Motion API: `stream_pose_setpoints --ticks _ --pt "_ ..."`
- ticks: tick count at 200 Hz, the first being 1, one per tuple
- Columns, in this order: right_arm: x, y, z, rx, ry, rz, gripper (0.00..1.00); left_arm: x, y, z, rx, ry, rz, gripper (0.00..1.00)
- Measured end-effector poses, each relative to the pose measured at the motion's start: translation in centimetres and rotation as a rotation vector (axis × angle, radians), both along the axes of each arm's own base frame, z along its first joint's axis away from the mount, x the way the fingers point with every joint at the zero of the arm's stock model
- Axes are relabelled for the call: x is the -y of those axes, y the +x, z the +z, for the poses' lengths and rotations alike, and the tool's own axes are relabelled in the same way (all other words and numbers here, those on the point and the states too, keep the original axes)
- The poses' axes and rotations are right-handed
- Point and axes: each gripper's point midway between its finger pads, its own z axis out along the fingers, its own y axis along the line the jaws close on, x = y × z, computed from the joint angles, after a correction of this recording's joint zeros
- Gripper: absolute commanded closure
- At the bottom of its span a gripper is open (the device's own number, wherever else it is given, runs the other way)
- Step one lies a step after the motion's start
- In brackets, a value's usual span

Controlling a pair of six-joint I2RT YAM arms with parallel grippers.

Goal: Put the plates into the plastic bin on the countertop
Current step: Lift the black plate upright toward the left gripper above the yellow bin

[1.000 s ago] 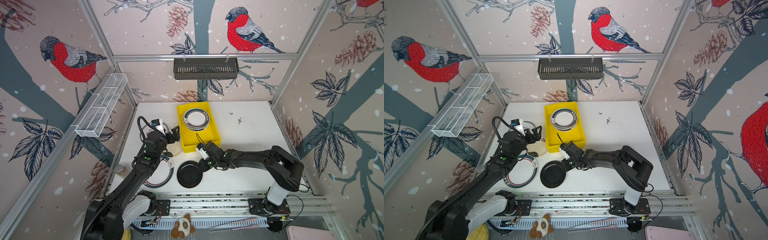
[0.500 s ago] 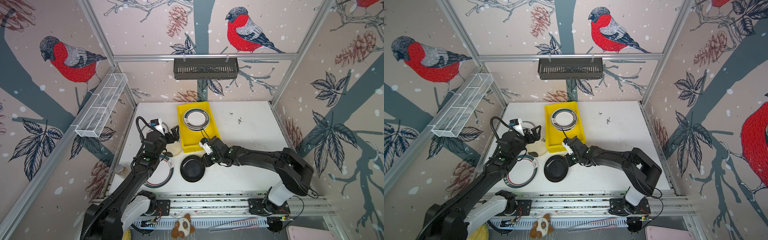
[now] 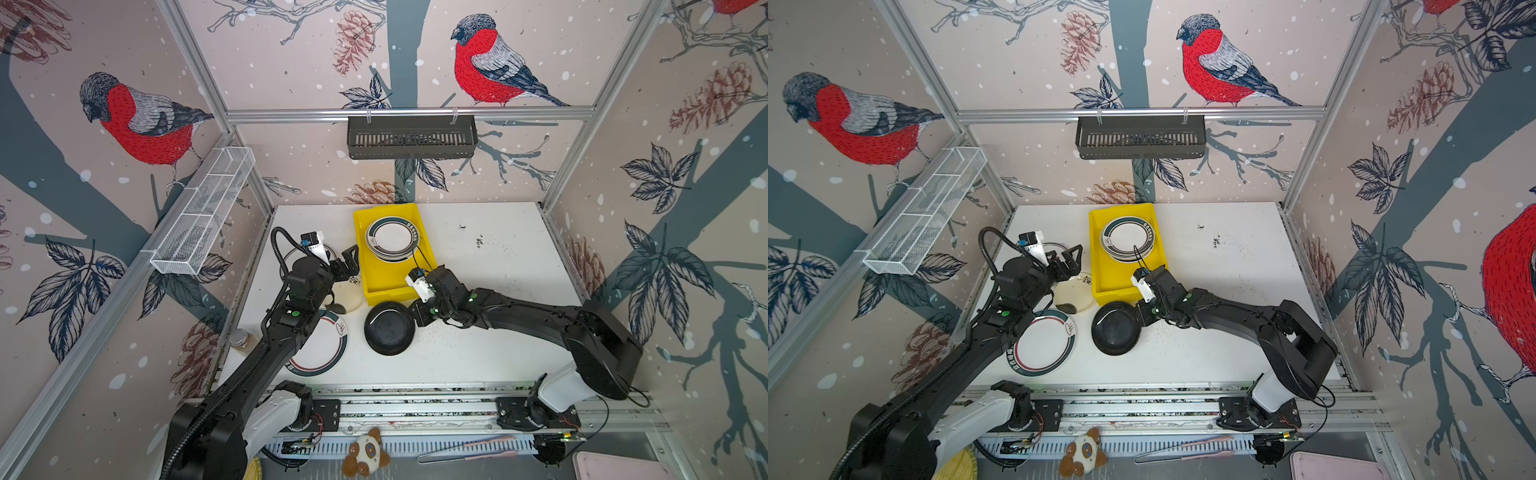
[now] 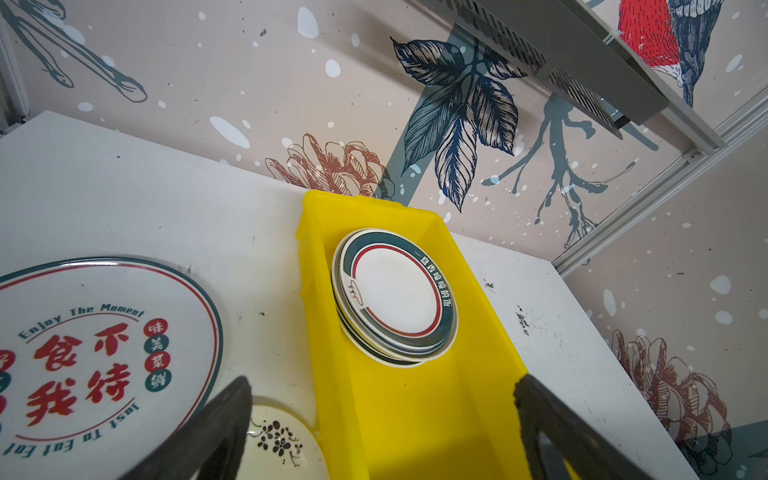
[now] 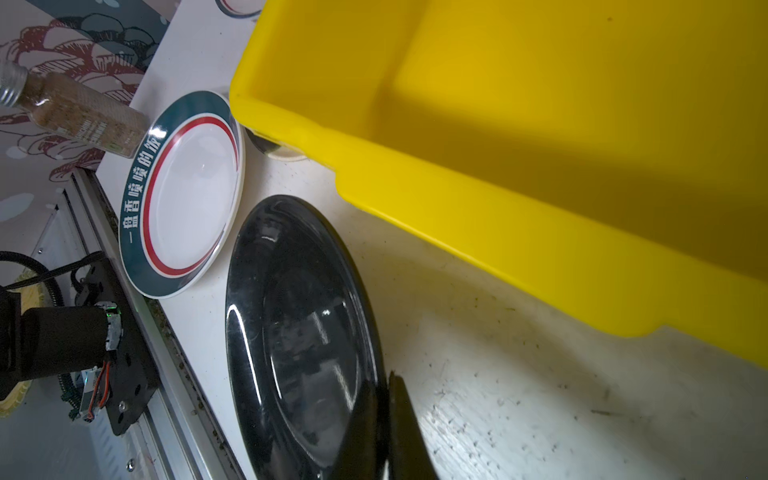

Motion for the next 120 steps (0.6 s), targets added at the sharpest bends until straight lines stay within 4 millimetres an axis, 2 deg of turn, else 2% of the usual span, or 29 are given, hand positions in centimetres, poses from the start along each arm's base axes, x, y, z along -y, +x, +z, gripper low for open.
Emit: stream_pose_setpoints --ticks 47,77,103,120 --pt "1.3 1.0 1.0 -0.013 0.065 -0.021 1.00 0.5 0.4 0.4 0.001 0.000 -0.020 0.02" --pt "1.1 2.2 2.5 0.005 0.134 -0.024 1.00 0.7 0.5 1.1 0.016 -0.007 -0.031 0.02" --pt "0.9 4.1 4.0 0.018 0.191 -0.052 1.00 1.0 0.5 1.2 0.013 -0.014 -0.049 0.02" --pt "0.7 6.4 5.3 0.037 0.232 -0.090 1.00 1.1 0.8 1.1 0.010 -0.016 -0.050 0.02"
